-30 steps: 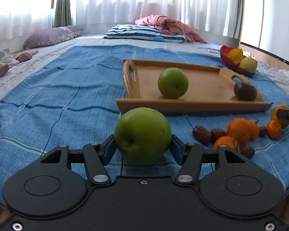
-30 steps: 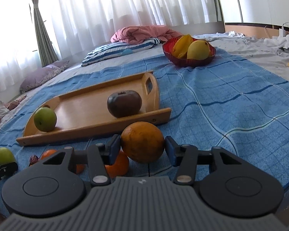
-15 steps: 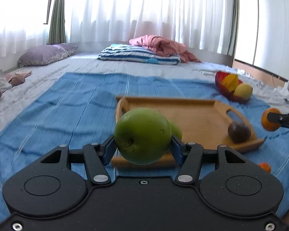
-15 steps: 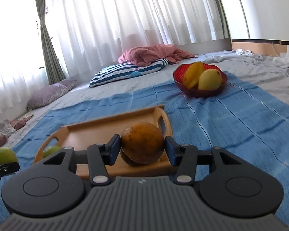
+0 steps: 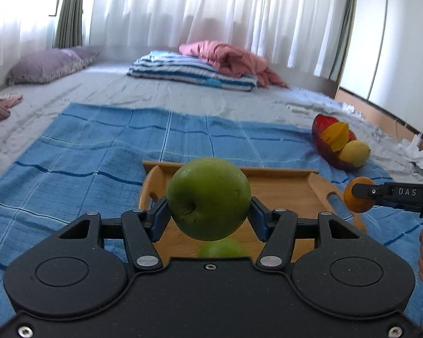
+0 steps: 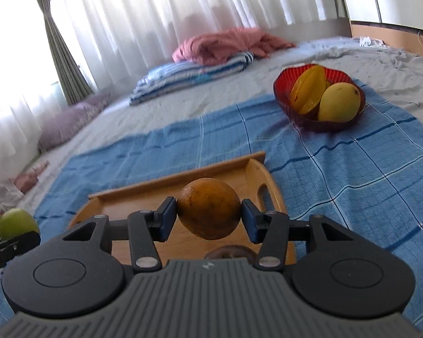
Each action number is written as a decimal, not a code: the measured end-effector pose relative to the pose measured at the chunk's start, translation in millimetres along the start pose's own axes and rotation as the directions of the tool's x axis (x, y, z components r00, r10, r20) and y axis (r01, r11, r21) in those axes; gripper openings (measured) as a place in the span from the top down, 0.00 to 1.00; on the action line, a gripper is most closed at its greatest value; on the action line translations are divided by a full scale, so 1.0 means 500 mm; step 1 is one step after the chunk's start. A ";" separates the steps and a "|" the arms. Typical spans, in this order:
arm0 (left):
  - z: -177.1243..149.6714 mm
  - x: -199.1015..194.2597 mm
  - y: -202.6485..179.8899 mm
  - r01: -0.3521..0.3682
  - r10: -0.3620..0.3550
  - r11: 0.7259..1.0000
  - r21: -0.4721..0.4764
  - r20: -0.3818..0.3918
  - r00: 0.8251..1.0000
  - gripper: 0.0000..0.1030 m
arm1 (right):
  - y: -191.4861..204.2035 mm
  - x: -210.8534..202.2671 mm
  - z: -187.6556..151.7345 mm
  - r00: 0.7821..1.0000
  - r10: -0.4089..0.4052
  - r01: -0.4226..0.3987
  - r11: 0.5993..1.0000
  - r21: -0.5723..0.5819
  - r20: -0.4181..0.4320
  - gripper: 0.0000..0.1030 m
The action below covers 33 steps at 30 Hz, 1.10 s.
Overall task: Organize fruits
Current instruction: 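Carry the green apple and large orange onto the wooden tray with both tools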
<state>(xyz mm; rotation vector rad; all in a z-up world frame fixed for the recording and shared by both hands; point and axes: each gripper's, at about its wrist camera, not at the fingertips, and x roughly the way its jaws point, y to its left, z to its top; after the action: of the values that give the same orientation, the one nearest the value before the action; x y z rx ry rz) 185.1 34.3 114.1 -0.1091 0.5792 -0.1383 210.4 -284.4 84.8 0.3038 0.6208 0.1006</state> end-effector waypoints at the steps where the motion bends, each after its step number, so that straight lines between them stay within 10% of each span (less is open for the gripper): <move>1: 0.001 0.015 0.000 -0.005 0.005 1.000 -0.005 -0.010 1.000 0.45 | 0.005 0.011 0.001 1.000 -0.013 0.013 1.000 -0.015 -0.016 0.48; 33: -0.021 0.213 0.000 -0.062 0.049 0.997 -0.043 -0.263 0.964 0.45 | 0.007 0.127 -0.029 0.979 -0.117 0.102 0.990 -0.098 -0.167 0.48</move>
<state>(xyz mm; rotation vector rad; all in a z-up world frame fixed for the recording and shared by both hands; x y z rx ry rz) 267.3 16.4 48.0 -0.1247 0.8495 -0.0840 253.5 -266.1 39.3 0.1751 0.8009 0.0485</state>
